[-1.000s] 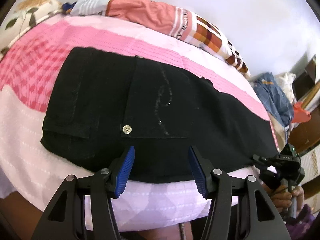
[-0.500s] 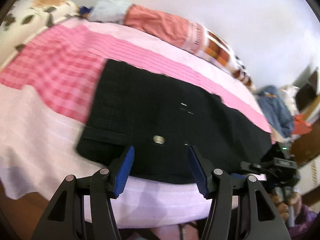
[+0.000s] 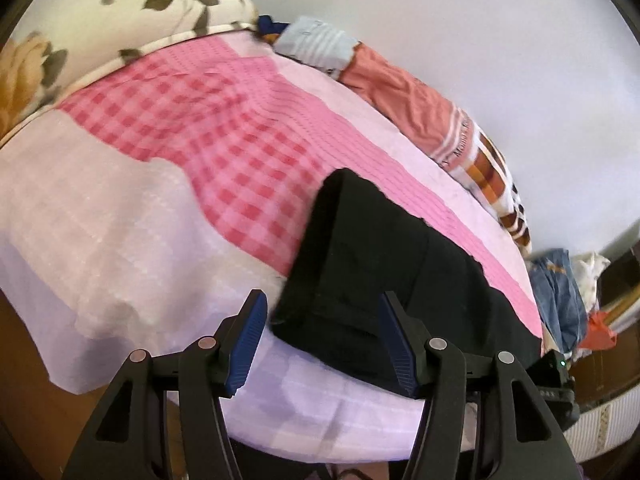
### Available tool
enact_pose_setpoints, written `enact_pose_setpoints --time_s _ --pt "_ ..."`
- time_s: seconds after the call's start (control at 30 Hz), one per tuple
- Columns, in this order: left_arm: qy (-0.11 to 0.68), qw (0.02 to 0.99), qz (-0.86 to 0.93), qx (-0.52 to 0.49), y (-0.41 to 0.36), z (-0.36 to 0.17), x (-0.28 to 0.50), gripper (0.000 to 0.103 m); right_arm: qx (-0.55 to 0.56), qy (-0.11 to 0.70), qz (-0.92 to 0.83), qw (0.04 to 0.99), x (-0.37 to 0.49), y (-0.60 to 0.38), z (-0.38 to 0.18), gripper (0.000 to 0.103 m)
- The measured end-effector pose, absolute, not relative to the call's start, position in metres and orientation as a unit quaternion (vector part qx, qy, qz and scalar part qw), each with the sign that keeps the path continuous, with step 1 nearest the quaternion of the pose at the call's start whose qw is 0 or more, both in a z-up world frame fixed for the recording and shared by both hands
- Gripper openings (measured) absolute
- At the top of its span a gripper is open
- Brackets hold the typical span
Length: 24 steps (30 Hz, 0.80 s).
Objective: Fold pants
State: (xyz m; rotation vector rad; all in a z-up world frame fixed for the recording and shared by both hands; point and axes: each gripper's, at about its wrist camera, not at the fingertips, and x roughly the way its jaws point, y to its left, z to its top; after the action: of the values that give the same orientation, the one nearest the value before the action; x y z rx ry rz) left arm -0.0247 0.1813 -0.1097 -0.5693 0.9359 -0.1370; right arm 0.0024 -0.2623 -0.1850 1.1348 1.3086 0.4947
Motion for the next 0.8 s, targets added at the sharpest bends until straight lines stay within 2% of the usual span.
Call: enact_pose_setpoints --time_s 0.13,0.27,0.33,0.4,0.43,0.5,0.53,0.57,0.8 --pt "0.453 0.847 -0.067 -0.269 0.178 -0.118 -0.024 0.058 0.486 0.592 0.212 0.607 0.001 -0.257 -0.201 0.004" --pt "0.458 0.858 -0.058 -0.224 0.164 -0.113 -0.023 0.058 0.500 0.591 0.241 0.586 0.002 -0.259 -0.202 0.005" --pt "0.446 0.867 -0.060 -0.215 0.156 -0.102 -0.026 0.058 0.495 0.580 0.295 0.577 0.003 -0.254 -0.182 0.006" --pt "0.438 0.873 -0.078 -0.201 0.141 -0.089 -0.026 0.058 0.418 0.542 0.332 0.648 0.013 -0.259 -0.132 0.007" --pt "0.438 0.876 -0.089 -0.180 0.128 -0.082 -0.024 0.059 0.382 0.528 0.330 0.683 0.019 -0.266 -0.113 0.009" --pt "0.438 0.878 -0.113 -0.156 0.104 -0.075 -0.020 0.065 0.299 0.491 0.318 0.754 0.043 -0.287 -0.077 0.026" --pt "0.437 0.878 -0.131 -0.146 0.088 -0.075 -0.016 0.066 0.270 0.477 0.319 0.773 0.054 -0.297 -0.069 0.048" --pt "0.437 0.877 -0.141 -0.140 0.079 -0.076 -0.012 0.067 0.244 0.470 0.316 0.787 0.068 -0.304 -0.064 0.051" --pt "0.468 0.866 -0.145 -0.095 0.021 -0.111 0.013 0.067 0.105 0.503 0.323 0.795 0.161 -0.327 -0.085 0.050"
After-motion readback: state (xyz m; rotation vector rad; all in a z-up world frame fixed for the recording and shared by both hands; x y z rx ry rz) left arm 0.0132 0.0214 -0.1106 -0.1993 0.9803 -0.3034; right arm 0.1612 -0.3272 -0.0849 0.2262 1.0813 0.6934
